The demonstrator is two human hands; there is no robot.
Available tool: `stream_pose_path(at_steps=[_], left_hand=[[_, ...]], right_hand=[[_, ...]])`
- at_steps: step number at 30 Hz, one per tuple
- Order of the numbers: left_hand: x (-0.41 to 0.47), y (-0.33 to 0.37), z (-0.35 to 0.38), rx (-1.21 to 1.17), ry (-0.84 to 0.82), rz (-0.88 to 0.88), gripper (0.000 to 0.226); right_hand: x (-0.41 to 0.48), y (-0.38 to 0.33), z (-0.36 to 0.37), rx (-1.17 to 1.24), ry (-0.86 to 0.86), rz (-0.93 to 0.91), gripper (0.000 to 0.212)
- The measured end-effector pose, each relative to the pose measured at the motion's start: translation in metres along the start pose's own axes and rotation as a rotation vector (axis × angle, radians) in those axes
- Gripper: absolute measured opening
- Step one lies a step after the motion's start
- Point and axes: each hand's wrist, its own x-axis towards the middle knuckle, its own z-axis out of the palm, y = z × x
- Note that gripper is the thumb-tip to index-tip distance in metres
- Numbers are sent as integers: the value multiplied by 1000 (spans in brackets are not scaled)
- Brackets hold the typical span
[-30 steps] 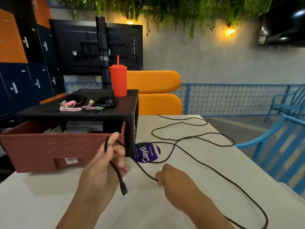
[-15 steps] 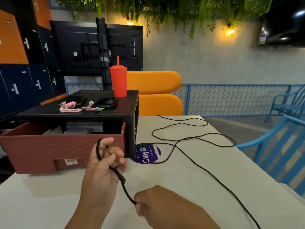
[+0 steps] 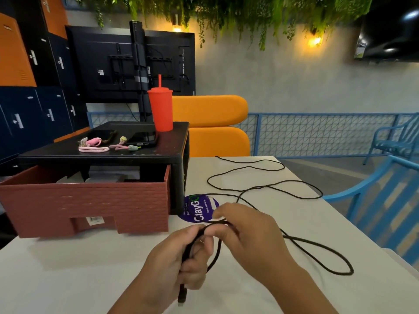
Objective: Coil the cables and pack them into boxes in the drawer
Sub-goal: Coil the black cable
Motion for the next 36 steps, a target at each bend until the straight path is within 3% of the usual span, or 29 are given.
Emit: stream_pose_path(at_steps=[2,5,7,11,13,20,24,27,30,36], left_hand=[[-2,0,-2,-83,-79,-30,32],[-1,-4,-6,-219,-105,-42,42],[0,-4,-4,-247,-76,-28,42],[1,-3,3,-211,55,-21,33],[2,-3,5,-240,134,-21,39],[9,-9,6,-571,196,35,47],[11,-11,5,-671,175,39,49],[11,-13,0,-727,66,34,33],[9,-12,-2,-742,-16,56,46],[5,-7,4,-706,-21,64,64]], right_hand=[[-2,4,1,162,-62,93,49],[-3,7,10,190,-107,6,48],[-4,7,15,252,-101,25,52],[-5,5,18,460,-57,226,39],[-4,4,20,560,-71,298,39],[-3,2,28,714,-128,456,38],[-1,2,28,710,-98,463,35],[-1,4,30,714,-95,474,34],[-2,8,32,634,-61,450,35],[-1,16,20,349,64,448,36]])
